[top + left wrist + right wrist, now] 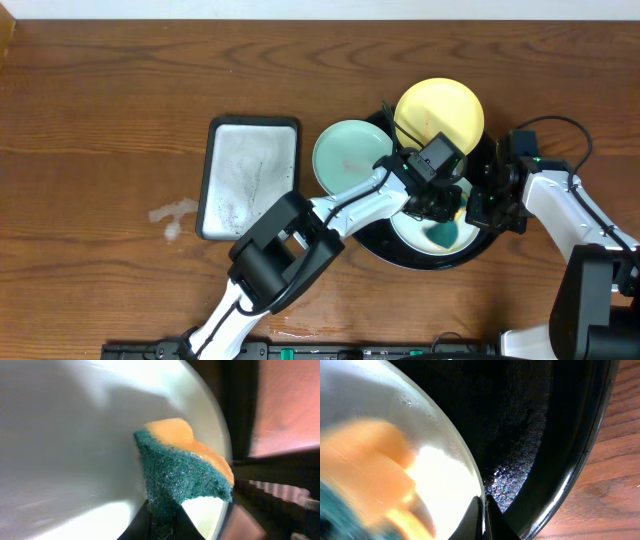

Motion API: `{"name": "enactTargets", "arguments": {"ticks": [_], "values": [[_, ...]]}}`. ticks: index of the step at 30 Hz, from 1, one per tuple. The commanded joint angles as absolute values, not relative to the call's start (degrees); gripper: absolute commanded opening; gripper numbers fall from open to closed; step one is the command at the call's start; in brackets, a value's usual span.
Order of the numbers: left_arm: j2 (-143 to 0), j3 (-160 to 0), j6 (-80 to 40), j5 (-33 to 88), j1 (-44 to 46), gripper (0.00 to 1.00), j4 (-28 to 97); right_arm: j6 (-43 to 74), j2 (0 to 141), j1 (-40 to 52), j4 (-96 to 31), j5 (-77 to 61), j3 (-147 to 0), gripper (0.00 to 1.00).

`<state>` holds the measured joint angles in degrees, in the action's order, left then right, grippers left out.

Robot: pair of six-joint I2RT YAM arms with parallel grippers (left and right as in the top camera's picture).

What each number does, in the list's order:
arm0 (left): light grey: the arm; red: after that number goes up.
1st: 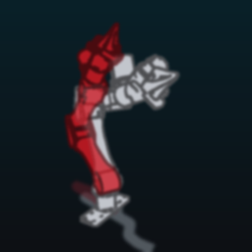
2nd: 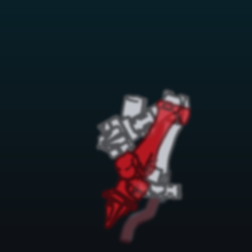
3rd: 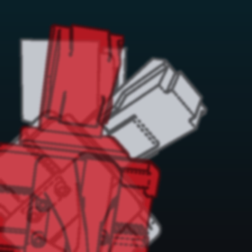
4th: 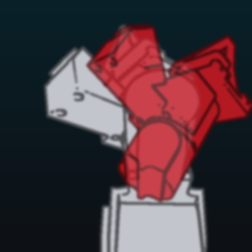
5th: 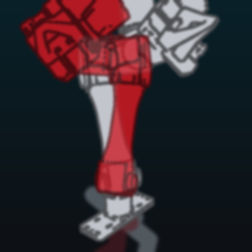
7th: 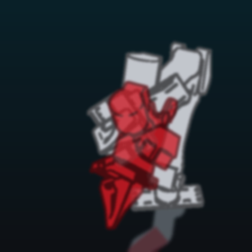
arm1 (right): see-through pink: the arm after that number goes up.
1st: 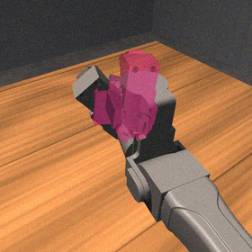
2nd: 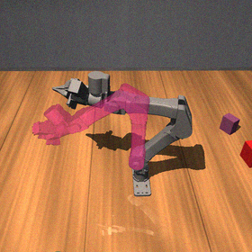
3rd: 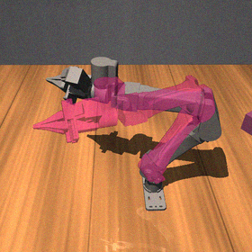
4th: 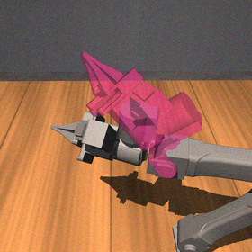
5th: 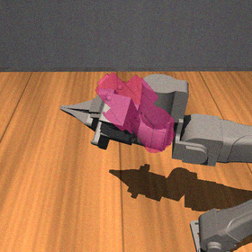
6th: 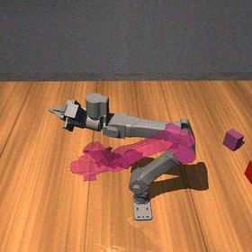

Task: Clean dirty plates on tray and stack at the side
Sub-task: 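Scrub the front pale green plate with the sponge held by the left gripper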

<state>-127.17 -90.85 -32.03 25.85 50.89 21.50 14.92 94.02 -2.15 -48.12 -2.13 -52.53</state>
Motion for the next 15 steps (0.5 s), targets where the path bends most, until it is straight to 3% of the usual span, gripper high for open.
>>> {"name": "enactTargets", "arguments": {"ticks": [1,7,15], "values": [[-132.11,-88.42,-27.22,4.82,48.03,0.07,27.42,15.59,93.49,-1.76,-48.8,-1.93,-52.53,0.01],[-132.0,-91.92,-22.68,-9.19,46.19,0.07,36.99,15.62,93.49,-1.76,-48.8,-1.93,-52.53,0.01],[-131.92,-98.17,-21.56,-10.68,46.33,0.07,48.34,15.59,93.49,-1.76,-48.88,-1.93,-52.53,0.01]]}}
